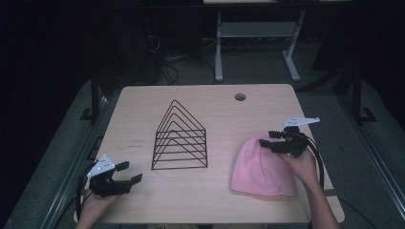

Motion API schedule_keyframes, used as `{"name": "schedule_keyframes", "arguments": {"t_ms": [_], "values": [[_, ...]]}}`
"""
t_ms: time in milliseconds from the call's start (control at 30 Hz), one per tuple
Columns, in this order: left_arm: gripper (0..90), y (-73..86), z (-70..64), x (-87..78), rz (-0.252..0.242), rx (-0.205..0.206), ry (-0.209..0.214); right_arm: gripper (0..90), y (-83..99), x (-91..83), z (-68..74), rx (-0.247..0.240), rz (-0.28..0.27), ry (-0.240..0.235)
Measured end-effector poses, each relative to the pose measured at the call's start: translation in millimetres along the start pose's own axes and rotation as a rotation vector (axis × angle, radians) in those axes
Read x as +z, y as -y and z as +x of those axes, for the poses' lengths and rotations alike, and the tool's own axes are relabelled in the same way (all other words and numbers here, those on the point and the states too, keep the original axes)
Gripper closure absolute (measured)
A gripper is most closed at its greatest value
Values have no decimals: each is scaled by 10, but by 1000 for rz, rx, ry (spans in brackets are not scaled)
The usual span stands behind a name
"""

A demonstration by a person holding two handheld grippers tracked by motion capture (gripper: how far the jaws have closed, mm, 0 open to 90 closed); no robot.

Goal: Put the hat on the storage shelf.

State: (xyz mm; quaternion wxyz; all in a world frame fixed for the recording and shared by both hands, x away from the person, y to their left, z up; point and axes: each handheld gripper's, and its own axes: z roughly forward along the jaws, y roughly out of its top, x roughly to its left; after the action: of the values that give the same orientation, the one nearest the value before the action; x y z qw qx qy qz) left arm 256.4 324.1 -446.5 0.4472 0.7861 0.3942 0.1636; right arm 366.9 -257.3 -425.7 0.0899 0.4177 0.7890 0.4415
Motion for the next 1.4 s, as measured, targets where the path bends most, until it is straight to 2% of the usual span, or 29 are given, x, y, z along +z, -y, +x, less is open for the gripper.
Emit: {"name": "schedule_keyframes", "arguments": {"t_ms": [33, 67, 133, 167, 200, 267, 333, 433, 533, 700, 867, 967, 1200, 1233, 1400], "values": [[233, 0, 0, 0, 0, 0, 0, 310, 0, 0, 0, 0, 0, 0], [233, 6, 7, 3, 4, -4, 2, 306, -7, 49, -75, 28, 16, -14], [233, 8, 8, 4, 5, -5, 4, 329, -2, 89, -134, 48, 21, -33], [233, 7, 9, 3, 4, -3, 5, 366, 7, 108, -163, 65, 28, -44], [233, 7, 7, 3, 4, -4, 5, 402, 28, 141, -208, 87, 31, -75], [233, 6, 8, 1, 13, -1, 7, 450, 59, 186, -255, 114, 53, -90], [233, 8, 9, 5, 14, -1, 7, 536, 95, 229, -290, 123, 67, -111], [233, 10, 5, 11, 16, -6, 9, 642, 115, 270, -304, 124, 87, -118], [233, 9, 1, 11, 9, 1, 10, 716, 104, 279, -281, 106, 96, -119], [233, 11, 0, 6, 11, 1, 9, 745, 81, 210, -232, 80, 73, -130], [233, 9, -18, 11, 12, -2, 13, 753, -13, 15, -92, 38, -8, -165], [233, 10, -21, 17, 13, -1, 15, 754, -65, -72, -18, 10, -42, -170], [234, 13, -30, 24, 13, -5, 20, 756, -244, -252, 159, -47, -88, -182], [234, 10, -28, 21, 10, -11, 29, 758, -332, -312, 237, -72, -101, -188], [234, 9, -34, 25, 11, -5, 34, 759, -565, -425, 435, -133, -141, -216]]}}
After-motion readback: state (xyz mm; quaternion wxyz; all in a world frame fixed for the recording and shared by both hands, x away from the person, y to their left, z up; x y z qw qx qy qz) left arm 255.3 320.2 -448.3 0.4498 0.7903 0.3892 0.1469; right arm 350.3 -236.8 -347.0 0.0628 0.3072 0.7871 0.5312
